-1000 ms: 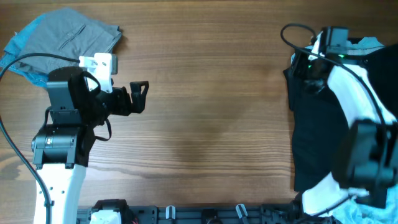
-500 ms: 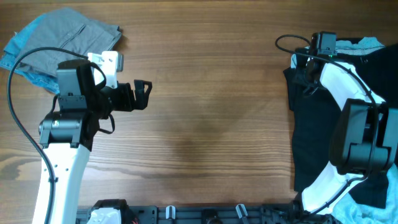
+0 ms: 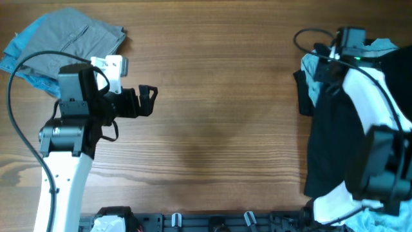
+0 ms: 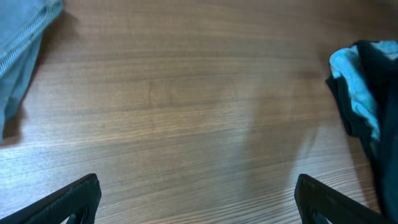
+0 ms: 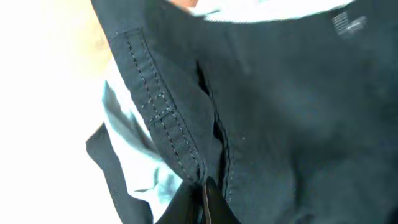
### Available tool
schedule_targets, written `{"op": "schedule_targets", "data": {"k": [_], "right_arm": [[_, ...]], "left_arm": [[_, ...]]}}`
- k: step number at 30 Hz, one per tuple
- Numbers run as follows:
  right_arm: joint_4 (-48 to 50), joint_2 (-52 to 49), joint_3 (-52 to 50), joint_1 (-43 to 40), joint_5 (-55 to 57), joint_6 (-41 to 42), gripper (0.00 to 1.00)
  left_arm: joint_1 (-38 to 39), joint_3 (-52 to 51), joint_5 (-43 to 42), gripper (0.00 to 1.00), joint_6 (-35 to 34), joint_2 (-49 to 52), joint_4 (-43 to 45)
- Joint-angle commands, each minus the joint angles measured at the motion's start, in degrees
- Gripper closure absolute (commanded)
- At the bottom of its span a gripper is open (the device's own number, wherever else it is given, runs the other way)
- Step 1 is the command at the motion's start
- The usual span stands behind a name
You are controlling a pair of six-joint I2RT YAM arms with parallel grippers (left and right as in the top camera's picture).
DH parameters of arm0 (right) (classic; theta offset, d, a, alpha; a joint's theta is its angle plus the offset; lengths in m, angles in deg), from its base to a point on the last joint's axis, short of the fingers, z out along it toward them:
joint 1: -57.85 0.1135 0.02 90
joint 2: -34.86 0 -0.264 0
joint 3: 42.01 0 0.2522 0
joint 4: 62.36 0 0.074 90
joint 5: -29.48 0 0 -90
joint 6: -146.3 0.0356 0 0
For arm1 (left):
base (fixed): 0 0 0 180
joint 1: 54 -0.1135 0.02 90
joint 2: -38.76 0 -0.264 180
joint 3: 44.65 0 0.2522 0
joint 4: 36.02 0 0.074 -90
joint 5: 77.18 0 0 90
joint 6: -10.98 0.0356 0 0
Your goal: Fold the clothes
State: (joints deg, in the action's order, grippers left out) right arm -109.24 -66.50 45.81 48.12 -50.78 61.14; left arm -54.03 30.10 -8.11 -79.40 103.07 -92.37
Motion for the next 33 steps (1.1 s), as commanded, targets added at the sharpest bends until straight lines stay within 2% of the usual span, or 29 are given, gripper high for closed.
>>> {"op": "schedule_targets", "data": {"k": [1, 7, 12, 15, 18, 19, 20, 21, 23, 26, 29, 31, 32, 33], "right_arm": [[0.6, 3.4, 1.5, -2.5, -6.1, -0.4, 0.96], [-1.2, 5.4, 2.8, -2.6, -11.0, -1.9, 0.96], [-9.5, 14.9, 10.0, 1.8, -25.5, -4.5, 0.96], [-12.8, 19.1, 13.2, 14.9, -31.3, -4.7, 0.96], [-13.1, 16.6, 13.2, 40.0, -32.1, -3.3, 0.95], [-12.8, 14.2, 13.2, 48.1, -32.0, -3.4, 0.74], [-12.7, 12.4, 13.2, 52.8, -31.9, -3.8, 0.41], [-12.6, 10.6, 13.2, 57.4, -30.0, -3.7, 0.33], [-12.9, 8.9, 13.2, 61.3, -23.0, -3.1, 0.29], [-13.2, 11.0, 13.3, 58.2, -16.3, -0.8, 0.23], [-13.2, 15.5, 13.3, 48.9, -15.7, 5.3, 0.23], [-13.2, 18.9, 13.3, 41.9, -15.8, 9.3, 0.23], [-13.2, 21.7, 13.3, 36.3, -17.4, 11.1, 0.22], [-13.2, 22.6, 13.3, 34.4, -17.9, 12.2, 0.22]], "left_arm": [[-0.2, 1.4, -0.7, 0.00, -0.5, -4.6, 0.8], [-0.2, 1.4, -0.7, 0.00, -0.5, -8.1, 0.7], [-0.2, 1.7, 1.3, 0.00, -0.5, -12.4, 0.8], [-0.2, 2.4, 5.3, 0.00, -0.5, -15.9, 1.4], [-0.2, 4.2, 11.0, 0.00, -0.5, -18.5, 1.8], [-0.2, 4.8, 11.7, 0.00, -0.5, -19.0, 1.8], [-0.2, 5.1, 11.9, 0.00, -0.5, -19.1, 1.8], [-0.2, 5.4, 12.0, 0.00, -0.5, -19.1, 1.8], [-0.2, 5.9, 12.5, 0.00, -0.5, -19.1, 2.0], [-0.2, 6.0, 13.3, 0.00, -0.5, -18.7, 2.5], [-0.2, 6.0, 9.6, 0.00, -0.5, -15.4, 1.8], [0.8, 6.0, 5.4, 0.00, -0.5, -9.0, -1.1], [3.5, 6.0, 2.6, 0.00, -0.5, -2.4, -2.3], [5.2, 6.0, 2.2, 0.00, -0.5, 0.6, -2.4]]}}
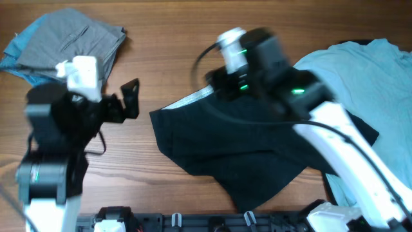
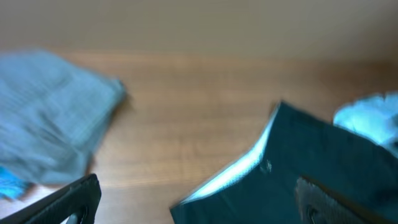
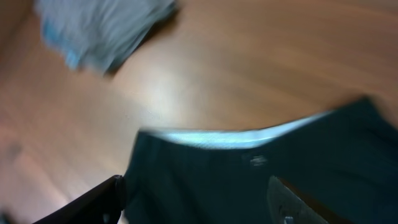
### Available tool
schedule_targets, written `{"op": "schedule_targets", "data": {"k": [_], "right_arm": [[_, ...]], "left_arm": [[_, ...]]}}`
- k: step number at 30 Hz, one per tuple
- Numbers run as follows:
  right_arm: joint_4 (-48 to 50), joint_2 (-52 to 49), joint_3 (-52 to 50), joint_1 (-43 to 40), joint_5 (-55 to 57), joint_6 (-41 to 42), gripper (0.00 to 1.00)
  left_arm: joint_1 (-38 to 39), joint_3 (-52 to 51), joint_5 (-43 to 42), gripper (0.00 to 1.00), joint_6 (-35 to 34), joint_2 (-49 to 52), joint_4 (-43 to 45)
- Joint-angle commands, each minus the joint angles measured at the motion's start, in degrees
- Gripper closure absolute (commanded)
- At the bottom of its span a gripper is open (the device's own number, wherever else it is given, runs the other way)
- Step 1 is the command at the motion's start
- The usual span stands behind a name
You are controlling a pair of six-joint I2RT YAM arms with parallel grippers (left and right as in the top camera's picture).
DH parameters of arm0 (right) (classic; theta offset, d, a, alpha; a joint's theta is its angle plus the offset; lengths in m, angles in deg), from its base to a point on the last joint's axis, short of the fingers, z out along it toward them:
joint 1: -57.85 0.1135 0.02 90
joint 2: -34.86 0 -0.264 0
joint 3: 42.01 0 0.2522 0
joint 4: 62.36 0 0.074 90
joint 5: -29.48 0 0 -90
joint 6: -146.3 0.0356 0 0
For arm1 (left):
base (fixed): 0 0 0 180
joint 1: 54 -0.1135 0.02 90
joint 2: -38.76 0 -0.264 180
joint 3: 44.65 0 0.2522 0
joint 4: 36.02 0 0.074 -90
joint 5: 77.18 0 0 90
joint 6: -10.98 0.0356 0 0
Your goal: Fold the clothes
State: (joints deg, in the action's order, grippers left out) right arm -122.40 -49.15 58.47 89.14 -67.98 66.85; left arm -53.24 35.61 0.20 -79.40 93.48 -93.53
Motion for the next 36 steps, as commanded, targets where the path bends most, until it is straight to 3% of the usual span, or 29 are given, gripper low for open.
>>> {"op": "schedule_targets", "data": {"k": [1, 6, 7, 11, 16, 17, 19, 21, 26, 28, 30, 33, 36], "right_arm": [[-0.1, 6.3, 0.6, -8.9, -1.6, 7.6, 0.22], [-3.2, 8.5, 0.6, -17.6, -2.9, 13.6, 0.19], [-3.6, 8.2, 0.6, -18.1, -2.9, 13.6, 0.18], [-4.8, 7.8, 0.5, -18.1, -2.9, 13.6, 0.17], [-6.0, 6.1, 0.5, -18.1, -2.9, 13.6, 0.17], [-6.3, 5.8, 0.5, -18.1, -2.9, 13.6, 0.17], [-6.4, 5.1, 0.5, -18.1, -2.9, 13.6, 0.17], [-6.6, 4.9, 0.5, -18.1, -2.9, 13.6, 0.17], [-6.9, 4.9, 0.5, -18.1, -2.7, 13.6, 0.17], [-7.0, 4.9, 0.5, -18.1, -2.6, 13.5, 0.17], [-7.0, 4.9, 0.5, -18.1, -2.6, 13.4, 0.17], [-7.7, 4.9, 0.5, -18.1, -1.0, 13.4, 0.17], [-9.5, 4.8, 0.5, -18.1, 0.8, 13.1, 0.17]], "left_arm": [[6.8, 0.5, -6.0, 0.00, -0.1, 14.1, -1.0], [18.3, 0.5, -6.0, 0.02, 6.7, 36.9, 7.3], [19.5, 0.5, -6.0, 0.12, 8.6, 40.5, 10.4], [22.3, 0.5, -5.8, 0.36, 15.4, 51.3, 19.6], [22.3, 0.5, -3.4, 0.55, 16.8, 54.6, 23.2], [22.4, 0.5, -3.4, 0.54, 16.9, 54.9, 22.5], [22.3, 0.3, -3.4, 0.44, 18.0, 56.1, 22.8], [22.3, 0.3, -3.4, 0.44, 18.4, 57.7, 23.0], [22.2, 0.3, -3.4, 0.75, 18.4, 58.8, 21.7], [21.8, 0.3, -3.1, 0.96, 18.4, 58.8, 21.7], [20.6, 0.3, -2.3, 0.96, 17.6, 58.8, 20.9], [14.5, 0.3, 11.4, 0.96, 3.8, 58.8, 20.4], [4.1, 0.3, 13.9, 0.96, -2.2, 58.8, 19.7]]}}
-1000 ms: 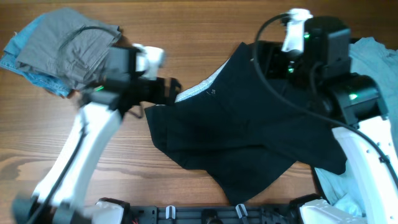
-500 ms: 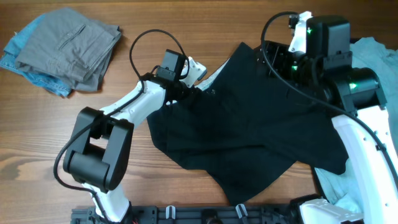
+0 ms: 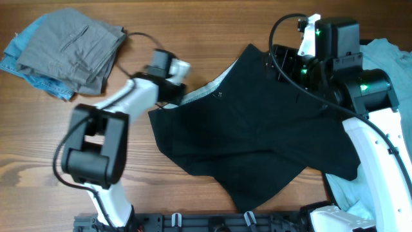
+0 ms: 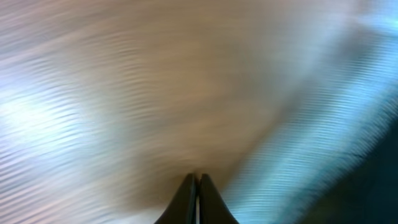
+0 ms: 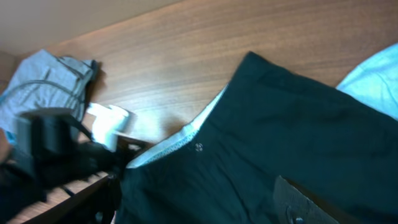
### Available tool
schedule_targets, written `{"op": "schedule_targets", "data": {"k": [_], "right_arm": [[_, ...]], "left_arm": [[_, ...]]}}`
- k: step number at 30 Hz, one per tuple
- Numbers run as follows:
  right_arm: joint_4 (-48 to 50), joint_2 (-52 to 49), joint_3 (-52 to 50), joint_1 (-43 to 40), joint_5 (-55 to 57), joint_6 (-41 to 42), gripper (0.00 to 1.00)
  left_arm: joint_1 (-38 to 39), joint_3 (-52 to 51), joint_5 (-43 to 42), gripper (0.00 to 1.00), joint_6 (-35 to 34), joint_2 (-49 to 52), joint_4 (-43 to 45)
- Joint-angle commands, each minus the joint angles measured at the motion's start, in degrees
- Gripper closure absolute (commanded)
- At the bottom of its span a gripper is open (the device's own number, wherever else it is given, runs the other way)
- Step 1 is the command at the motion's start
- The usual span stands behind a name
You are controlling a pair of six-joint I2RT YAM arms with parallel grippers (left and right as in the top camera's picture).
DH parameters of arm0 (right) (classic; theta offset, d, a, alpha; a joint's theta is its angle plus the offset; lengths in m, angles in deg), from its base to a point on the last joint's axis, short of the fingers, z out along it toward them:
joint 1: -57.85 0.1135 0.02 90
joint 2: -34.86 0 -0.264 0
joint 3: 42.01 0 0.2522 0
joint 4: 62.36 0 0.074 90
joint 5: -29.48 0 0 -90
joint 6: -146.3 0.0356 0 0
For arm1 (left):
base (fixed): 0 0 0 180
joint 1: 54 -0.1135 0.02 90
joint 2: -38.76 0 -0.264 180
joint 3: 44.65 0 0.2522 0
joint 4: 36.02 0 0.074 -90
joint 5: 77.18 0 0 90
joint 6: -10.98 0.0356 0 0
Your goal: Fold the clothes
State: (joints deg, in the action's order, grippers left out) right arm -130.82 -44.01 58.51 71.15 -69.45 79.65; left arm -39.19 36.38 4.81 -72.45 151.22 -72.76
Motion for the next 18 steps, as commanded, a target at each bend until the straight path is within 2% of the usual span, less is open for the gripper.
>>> {"op": "schedule_targets", "data": {"k": [1, 2, 3, 5, 6, 8, 10, 11, 14, 18], "right_arm": [[-2.1, -0.4, 0.5, -0.2, 2.8, -0.9, 0.17], [-2.7, -0.4, 0.3, -0.2, 3.0, -1.6, 0.17], [-3.0, -0.4, 0.0, -0.2, 3.0, -2.4, 0.17], [-3.0, -0.7, -0.4, -0.2, 3.0, -2.3, 0.16], [-3.0, -1.0, -0.4, -0.2, 3.0, -2.3, 0.17], [-3.0, -1.5, -0.4, -0.2, 3.0, -2.4, 0.16], [-3.0, -1.8, -0.4, -0.2, 3.0, -2.3, 0.16], [-3.0, -1.9, -0.5, -0.2, 3.0, -2.3, 0.16], [-3.0, -1.9, -0.5, -0.2, 3.1, -2.4, 0.16], [-3.2, -1.9, -0.5, -0.2, 3.2, -2.4, 0.16]], "left_arm": [[-14.5, -0.5, 9.2, 0.96, -10.3, 1.0, -1.2], [-17.0, -0.5, 7.8, 0.96, -10.3, 0.9, -1.2], [-20.3, -0.5, 1.6, 0.96, -8.4, 0.5, -1.0], [-21.8, -0.5, -10.3, 0.94, -2.4, -0.9, -1.5], [-20.9, -0.5, -13.4, 0.85, -0.5, -1.6, -1.7], [-17.4, -0.5, -15.0, 0.51, 2.4, -2.7, -1.7], [-11.9, -0.5, -14.9, 0.28, 7.5, -2.9, -1.6], [-8.9, -0.5, -14.9, 0.22, 10.2, -2.8, -1.6], [-2.4, -0.5, -12.3, 0.16, 13.0, -2.7, -0.1], [2.4, -0.5, -12.3, 0.20, 13.0, 0.3, 0.0]]}}
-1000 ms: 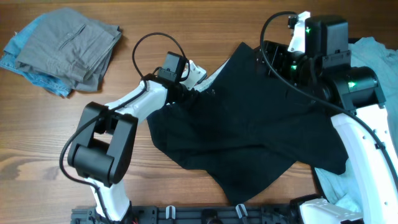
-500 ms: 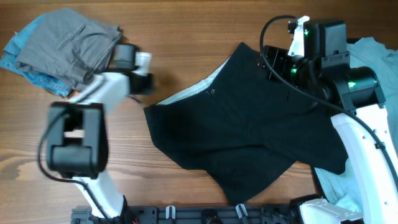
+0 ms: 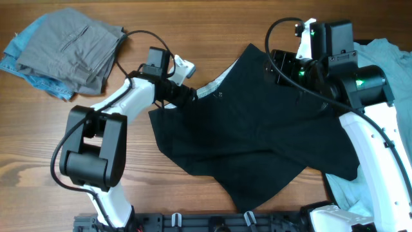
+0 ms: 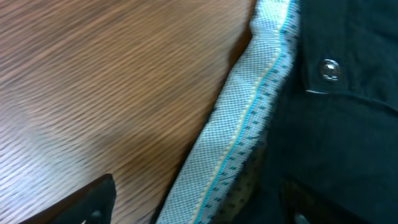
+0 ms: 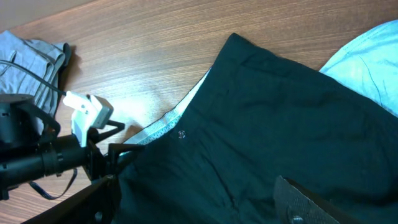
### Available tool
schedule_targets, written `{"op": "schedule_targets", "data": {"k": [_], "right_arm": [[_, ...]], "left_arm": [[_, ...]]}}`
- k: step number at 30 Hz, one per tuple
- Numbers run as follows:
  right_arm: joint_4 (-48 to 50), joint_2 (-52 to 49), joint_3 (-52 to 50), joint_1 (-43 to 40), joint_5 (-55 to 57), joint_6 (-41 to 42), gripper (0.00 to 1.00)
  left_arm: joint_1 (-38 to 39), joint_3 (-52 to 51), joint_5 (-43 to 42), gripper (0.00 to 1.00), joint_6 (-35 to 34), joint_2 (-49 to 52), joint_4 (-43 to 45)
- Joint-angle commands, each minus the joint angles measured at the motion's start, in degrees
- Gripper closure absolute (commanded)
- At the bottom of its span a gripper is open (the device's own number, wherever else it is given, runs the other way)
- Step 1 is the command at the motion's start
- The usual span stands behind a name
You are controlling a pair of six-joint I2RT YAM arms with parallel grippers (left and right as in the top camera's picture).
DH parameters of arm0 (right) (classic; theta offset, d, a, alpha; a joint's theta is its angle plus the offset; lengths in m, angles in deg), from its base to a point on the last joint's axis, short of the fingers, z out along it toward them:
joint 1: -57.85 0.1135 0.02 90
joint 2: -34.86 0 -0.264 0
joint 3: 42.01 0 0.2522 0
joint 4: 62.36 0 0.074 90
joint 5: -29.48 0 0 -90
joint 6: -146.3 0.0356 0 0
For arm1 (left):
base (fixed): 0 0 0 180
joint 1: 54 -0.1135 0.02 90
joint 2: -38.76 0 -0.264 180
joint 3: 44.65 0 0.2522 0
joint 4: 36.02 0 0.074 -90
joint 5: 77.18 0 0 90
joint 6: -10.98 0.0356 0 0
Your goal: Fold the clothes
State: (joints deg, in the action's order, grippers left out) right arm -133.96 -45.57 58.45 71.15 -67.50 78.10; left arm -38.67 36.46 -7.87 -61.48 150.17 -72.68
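Note:
A black garment (image 3: 257, 129) lies spread and crumpled across the middle of the table. Its light checked waistband lining (image 4: 249, 124) and a metal button (image 4: 328, 68) show in the left wrist view. My left gripper (image 3: 187, 95) is low at the waistband's left end. It is open (image 4: 199, 208), with one finger on each side of the waistband. My right gripper (image 3: 283, 64) hovers open (image 5: 199, 205) above the garment's upper right part, holding nothing.
A folded pile of grey and blue clothes (image 3: 71, 45) sits at the far left corner. A light blue garment (image 3: 380, 51) lies at the right edge under my right arm, and more of it shows near the front right (image 3: 347, 193).
My left gripper was shut at the waistband's left end; now it is open with the waistband between its fingers. My right gripper has hardly moved and stays open.
First the black garment lay in the pile at the right with my right gripper shut on it, my left open over bare wood. Then the garment lay mid-table, the right gripper open above it. Later my left stood shut at the waistband, and now open astride it.

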Motion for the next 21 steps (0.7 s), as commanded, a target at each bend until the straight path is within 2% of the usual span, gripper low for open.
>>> {"op": "schedule_targets", "data": {"k": [1, 3, 7, 9, 11, 13, 15, 18, 21], "right_arm": [[-0.1, -0.4, -0.5, -0.2, 1.2, -0.8, 0.16], [-0.1, -0.4, -0.5, -0.2, 1.2, -0.8, 0.16], [-0.1, -0.4, -0.5, -0.2, 1.2, -0.8, 0.16], [-0.1, -0.4, -0.5, -0.2, 1.2, -0.8, 0.16], [-0.1, -0.4, -0.5, -0.2, 1.2, -0.8, 0.16], [-0.1, -0.4, -0.5, -0.2, 1.2, -0.8, 0.16], [-0.3, -0.4, -0.5, -0.2, 1.2, -0.9, 0.16], [-1.6, -0.4, -0.5, -0.2, 1.3, -1.2, 0.16], [-1.8, -0.4, -0.5, -0.2, 1.5, -2.3, 0.16]], "left_arm": [[2.4, -0.6, 0.3, 0.24, 2.0, 2.3, -0.3], [4.0, -0.6, 0.3, 0.41, 2.0, 3.7, -1.7], [6.0, -0.6, 0.4, 0.65, 2.0, 3.7, -2.7], [6.5, -0.6, 0.3, 0.94, 1.7, 3.7, -3.5], [6.0, -0.6, 1.5, 0.96, 0.3, 3.7, -4.2], [2.6, 0.3, 12.5, 0.96, -12.3, 3.0, -4.6], [-4.4, 1.2, 18.9, 0.96, -19.8, 1.5, -5.9], [-19.7, 1.2, 19.1, 0.96, -21.3, -1.6, -6.8], [-26.9, 1.2, 18.3, 0.96, -21.2, -3.1, -7.6]]}}
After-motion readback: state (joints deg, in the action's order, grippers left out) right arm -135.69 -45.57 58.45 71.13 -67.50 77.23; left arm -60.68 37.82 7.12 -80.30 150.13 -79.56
